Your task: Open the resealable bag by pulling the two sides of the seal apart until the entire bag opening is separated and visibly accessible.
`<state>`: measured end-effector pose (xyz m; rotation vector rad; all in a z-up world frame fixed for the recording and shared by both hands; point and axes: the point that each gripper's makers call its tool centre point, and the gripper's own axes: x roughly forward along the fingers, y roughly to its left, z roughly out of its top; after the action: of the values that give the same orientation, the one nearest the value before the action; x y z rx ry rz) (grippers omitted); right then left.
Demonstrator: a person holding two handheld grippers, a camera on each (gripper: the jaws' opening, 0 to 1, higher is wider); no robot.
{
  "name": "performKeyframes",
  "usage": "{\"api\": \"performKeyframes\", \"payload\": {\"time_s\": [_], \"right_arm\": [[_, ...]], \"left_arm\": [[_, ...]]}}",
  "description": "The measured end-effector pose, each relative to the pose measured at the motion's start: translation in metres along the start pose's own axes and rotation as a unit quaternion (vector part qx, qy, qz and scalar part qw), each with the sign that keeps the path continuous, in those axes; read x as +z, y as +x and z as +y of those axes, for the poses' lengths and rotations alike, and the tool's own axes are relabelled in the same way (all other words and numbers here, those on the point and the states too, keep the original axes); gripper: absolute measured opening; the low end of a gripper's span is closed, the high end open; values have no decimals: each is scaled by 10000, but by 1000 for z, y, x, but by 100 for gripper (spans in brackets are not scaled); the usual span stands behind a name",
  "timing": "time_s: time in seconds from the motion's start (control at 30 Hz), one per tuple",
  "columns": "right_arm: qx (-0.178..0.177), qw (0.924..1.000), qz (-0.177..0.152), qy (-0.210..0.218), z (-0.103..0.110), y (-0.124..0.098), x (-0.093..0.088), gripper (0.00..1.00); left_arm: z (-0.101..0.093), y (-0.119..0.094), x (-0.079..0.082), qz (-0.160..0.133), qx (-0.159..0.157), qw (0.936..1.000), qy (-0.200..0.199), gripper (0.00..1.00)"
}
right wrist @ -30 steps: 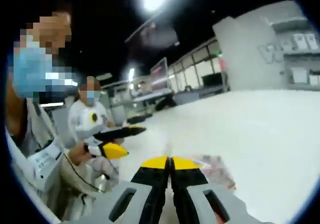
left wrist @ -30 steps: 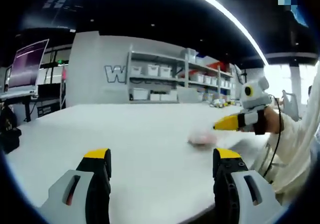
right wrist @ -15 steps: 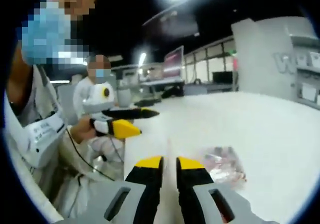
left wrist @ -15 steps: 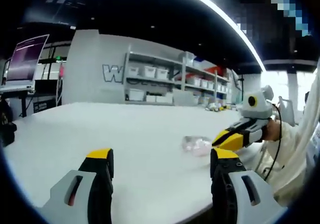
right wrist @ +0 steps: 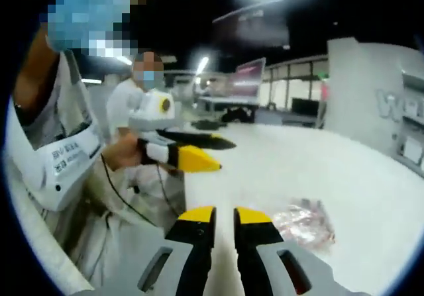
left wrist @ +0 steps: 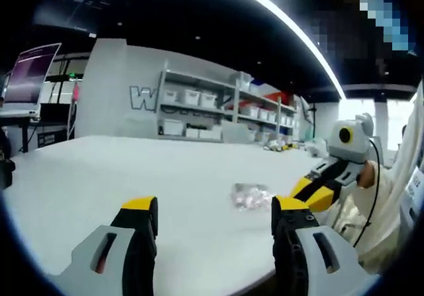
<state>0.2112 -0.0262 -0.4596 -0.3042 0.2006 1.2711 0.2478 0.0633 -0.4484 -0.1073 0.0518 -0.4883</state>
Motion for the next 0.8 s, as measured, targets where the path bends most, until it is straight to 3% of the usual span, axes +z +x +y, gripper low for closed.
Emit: {"api": "performKeyframes", "payload": {"time_s": [0.1, 0.2, 0.3, 0.37, 0.53, 0.8], "right_arm": [[-328, 9985, -6, -445, -8, 0, 14, 14], [-812, 9920, 57, -970, -16, 4, 28, 12], [-981, 9870, 273, -1240, -14, 10, 23, 11], [-997, 9844, 444, -1381, -14, 12, 16, 11], [-969, 9847, 688, -1272, -15, 22, 3, 10], [-1066, 9751, 1005, -1666, -19, 33, -2, 7]], "left_arm": [[-1, 0, -1, 27, -1, 10000, 3, 69], [-3, 1, -3, 48, 4, 10000, 56, 69], [-5, 0, -5, 79, -47, 9999, 50, 69], [-6, -1, -8, 132, -68, 9998, 89, 69], [-3, -4, -10, 165, -57, 9997, 148, 69], [-4, -5, -11, 113, -86, 9998, 99, 69]]}}
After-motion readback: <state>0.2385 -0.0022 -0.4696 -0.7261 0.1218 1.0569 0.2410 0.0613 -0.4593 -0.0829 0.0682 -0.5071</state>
